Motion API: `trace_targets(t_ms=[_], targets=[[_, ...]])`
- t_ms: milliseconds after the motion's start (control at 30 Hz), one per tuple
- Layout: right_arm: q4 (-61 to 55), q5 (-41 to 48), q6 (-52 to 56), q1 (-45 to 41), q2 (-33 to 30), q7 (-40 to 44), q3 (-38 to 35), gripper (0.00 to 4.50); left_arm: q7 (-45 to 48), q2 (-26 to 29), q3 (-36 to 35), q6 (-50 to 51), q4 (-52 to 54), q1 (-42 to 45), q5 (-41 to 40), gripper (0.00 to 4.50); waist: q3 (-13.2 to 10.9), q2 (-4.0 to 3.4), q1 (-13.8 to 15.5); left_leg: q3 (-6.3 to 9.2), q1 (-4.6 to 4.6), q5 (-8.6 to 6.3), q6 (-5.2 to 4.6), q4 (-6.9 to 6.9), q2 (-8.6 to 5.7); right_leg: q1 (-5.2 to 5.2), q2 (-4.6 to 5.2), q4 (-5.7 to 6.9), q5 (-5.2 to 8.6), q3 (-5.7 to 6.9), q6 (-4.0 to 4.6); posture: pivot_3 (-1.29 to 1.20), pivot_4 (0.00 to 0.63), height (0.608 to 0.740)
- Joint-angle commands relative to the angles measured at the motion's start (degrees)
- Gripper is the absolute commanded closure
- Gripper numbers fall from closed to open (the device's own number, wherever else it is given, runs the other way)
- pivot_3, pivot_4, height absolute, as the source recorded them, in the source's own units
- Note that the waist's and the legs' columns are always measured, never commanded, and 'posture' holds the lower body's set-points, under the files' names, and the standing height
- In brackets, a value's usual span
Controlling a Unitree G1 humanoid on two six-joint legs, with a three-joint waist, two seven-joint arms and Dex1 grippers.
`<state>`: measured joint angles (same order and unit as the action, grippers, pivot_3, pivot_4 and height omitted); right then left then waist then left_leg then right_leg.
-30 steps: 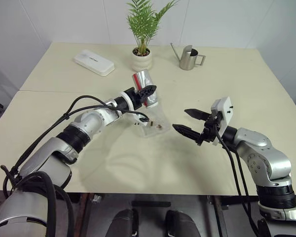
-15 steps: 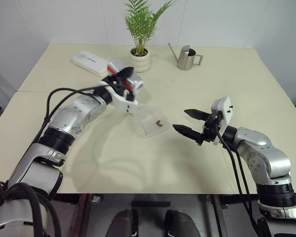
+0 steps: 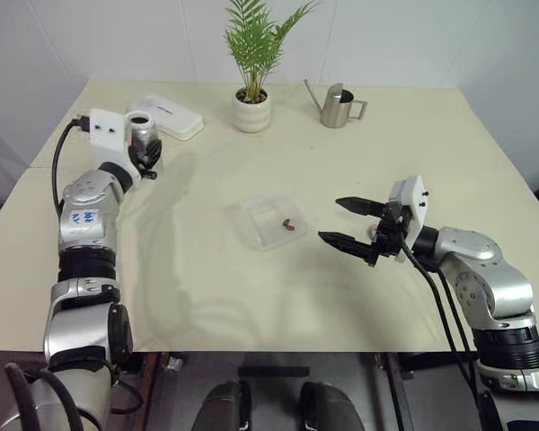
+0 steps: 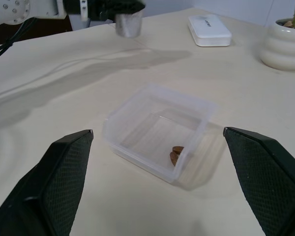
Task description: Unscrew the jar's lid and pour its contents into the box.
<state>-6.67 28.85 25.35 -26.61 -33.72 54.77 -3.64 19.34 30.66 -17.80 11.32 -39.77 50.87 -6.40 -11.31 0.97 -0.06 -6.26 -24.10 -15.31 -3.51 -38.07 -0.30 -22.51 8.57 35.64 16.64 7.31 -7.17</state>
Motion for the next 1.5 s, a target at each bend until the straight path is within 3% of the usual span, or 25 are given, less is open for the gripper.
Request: trace_targets(t_ms=[33,300,567,967,1100,1200,1367,1500], targets=[[-0.78,-0.2,-2.01,-0.82,-1.07,0.84,-1.03,0.04,-2.02,1.38,-3.58,-2.03,-3.49,-3.49,-2.28,2.57,0.0,0.01,-0.15,-0.01,0.03,0.0,0.0,0.01,0.0,0.0,0.0,0.01,0.0,-0.02,0.0,0.0,0.15,0.74],[-1.07,-0.11,-1.38,-1.17,-0.79,0.6,-0.87,0.04,-1.46,0.94,-4.85,-13.56,-5.06,-9.06,-4.15,2.57,0.08,0.13,-0.15,0.01,0.06,-0.02,0.12,0.03,0.03,-0.01,0.04,0.01,-0.01,-0.06,0.02,0.0,0.15,0.74],[-1.48,0.12,-1.06,-1.09,-0.7,0.63,-0.74,0.0,-0.41,1.9,-4.6,-13.5,-2.55,-11.53,-5.21,0.02,0.08,0.13,-0.09,0.02,0.03,-0.05,0.13,0.07,0.03,-0.04,0.04,0.0,-0.01,-0.02,0.02,0.0,0.15,0.74],[-4.82,2.33,1.11,1.08,-2.81,3.03,-1.24,0.0,7.33,6.31,-6.5,0.14,22.51,-30.25,-11.73,0.02,0.08,0.13,-0.52,0.04,0.05,-0.12,0.21,0.14,0.08,-0.07,0.11,-0.05,-0.01,-0.06,0.03,0.0,0.15,0.74],[-6.72,4.87,2.65,2.61,-4.35,5.17,-1.9,0.0,9.91,10.61,-6.91,-0.88,28.18,-39.06,-9.36,0.02,0.08,0.14,-0.43,0.08,0.06,-0.38,0.57,0.19,0.12,-0.06,0.33,-0.14,-0.01,-0.15,0.07,0.0,0.15,0.74],[-6.71,3.46,-0.04,3.74,-5.83,6.94,-1.65,0.0,16.77,14.94,-7.47,-11.83,34.08,-44.82,-7.97,0.02,0.08,0.13,-0.36,0.07,0.06,-0.44,0.6,0.26,0.14,-0.07,0.37,-0.26,-0.02,-0.36,0.13,0.0,0.15,0.74],[-3.57,0.08,-3.8,2.99,-7.61,6.57,-2.34,0.0,24.21,16.21,-4.8,-8.07,42.96,-41.3,-15.22,0.02,0.08,0.13,0.88,0.15,0.04,-0.46,0.63,0.31,0.08,-0.04,0.6,-0.64,-0.08,-0.42,0.22,0.0,0.15,0.74],[-3.12,0.11,-4.55,2.47,-9.1,6.4,-4.57,0.0,31.58,17.44,-1.19,-2.72,43.53,-37.54,-19.72,0.02,0.09,0.09,0.46,0.0,0.07,-0.45,0.62,0.4,0.05,-0.05,0.59,-0.65,-0.14,-0.46,0.2,0.0,0.15,0.74]])
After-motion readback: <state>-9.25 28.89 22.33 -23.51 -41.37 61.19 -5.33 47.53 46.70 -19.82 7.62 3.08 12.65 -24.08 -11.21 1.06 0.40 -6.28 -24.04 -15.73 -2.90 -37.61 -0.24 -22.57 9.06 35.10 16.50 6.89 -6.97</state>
